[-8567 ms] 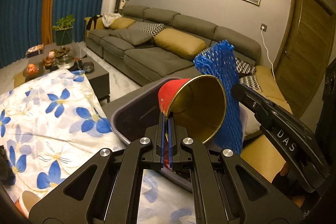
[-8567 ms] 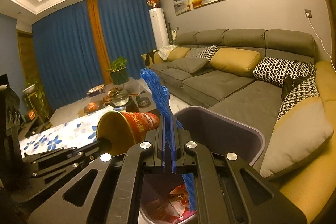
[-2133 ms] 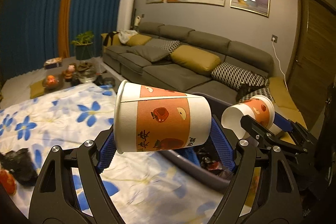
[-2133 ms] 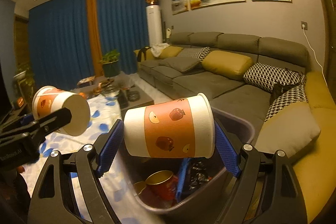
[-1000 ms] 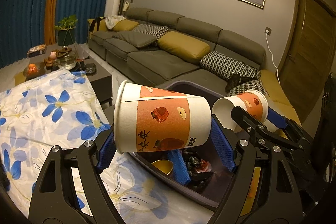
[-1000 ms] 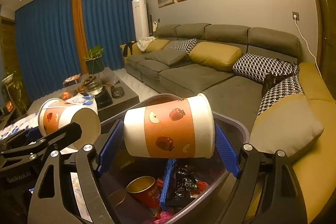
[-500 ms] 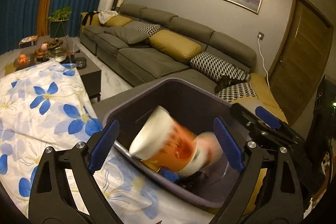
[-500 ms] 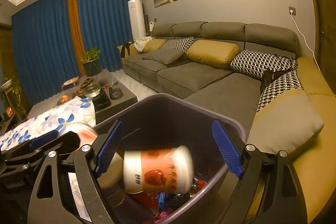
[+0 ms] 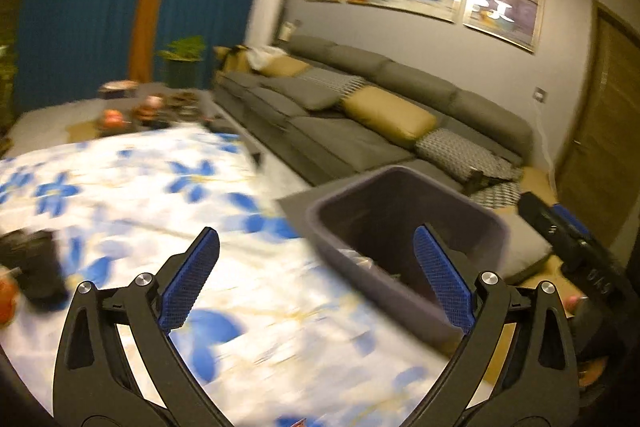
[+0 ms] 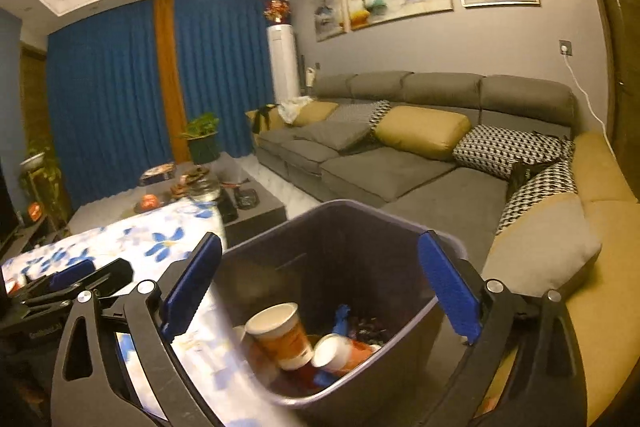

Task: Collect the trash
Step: 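Move both tools back toward the red cup and black bag on the bed, then grasp the black bag with the right tool while the left tool grasps the red cup, then carry the red cup and black bag with both tools over the grey bin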

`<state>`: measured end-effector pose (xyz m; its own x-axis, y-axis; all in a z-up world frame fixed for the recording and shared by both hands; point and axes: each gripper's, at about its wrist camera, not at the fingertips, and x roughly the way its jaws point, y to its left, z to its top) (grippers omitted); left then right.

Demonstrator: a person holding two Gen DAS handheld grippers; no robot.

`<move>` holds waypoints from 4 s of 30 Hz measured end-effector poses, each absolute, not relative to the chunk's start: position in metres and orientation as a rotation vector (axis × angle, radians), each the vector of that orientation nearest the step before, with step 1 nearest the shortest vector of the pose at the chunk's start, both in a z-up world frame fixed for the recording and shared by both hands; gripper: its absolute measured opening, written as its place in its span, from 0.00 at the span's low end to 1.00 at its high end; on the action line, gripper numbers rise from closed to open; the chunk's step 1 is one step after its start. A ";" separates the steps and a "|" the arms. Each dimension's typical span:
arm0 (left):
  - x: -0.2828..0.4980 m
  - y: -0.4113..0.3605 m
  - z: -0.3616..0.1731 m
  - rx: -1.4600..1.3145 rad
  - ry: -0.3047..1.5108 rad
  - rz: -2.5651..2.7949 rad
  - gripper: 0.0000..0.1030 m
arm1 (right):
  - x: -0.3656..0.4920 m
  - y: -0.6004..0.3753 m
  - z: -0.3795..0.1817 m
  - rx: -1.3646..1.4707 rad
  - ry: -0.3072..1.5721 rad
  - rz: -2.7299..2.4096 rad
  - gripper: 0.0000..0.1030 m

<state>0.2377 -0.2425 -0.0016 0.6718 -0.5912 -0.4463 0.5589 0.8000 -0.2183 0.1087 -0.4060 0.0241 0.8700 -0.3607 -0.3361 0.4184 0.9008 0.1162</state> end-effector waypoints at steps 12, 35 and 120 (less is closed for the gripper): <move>0.216 -0.078 -0.014 -0.105 0.519 -0.233 0.94 | 0.120 -0.295 0.023 0.104 0.367 -0.172 0.93; 0.212 0.097 -0.018 -0.193 0.479 0.127 0.94 | 0.227 -0.127 -0.016 -0.005 0.506 0.134 0.93; 0.225 -0.051 0.008 -0.062 0.545 -0.284 0.56 | 0.157 -0.227 0.012 0.144 0.481 0.082 0.26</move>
<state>0.2251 -0.0509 0.0077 0.8171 -0.2829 -0.5023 0.2503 0.9590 -0.1330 0.1566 -0.2271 0.0115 0.8833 0.1127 -0.4551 -0.0450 0.9866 0.1571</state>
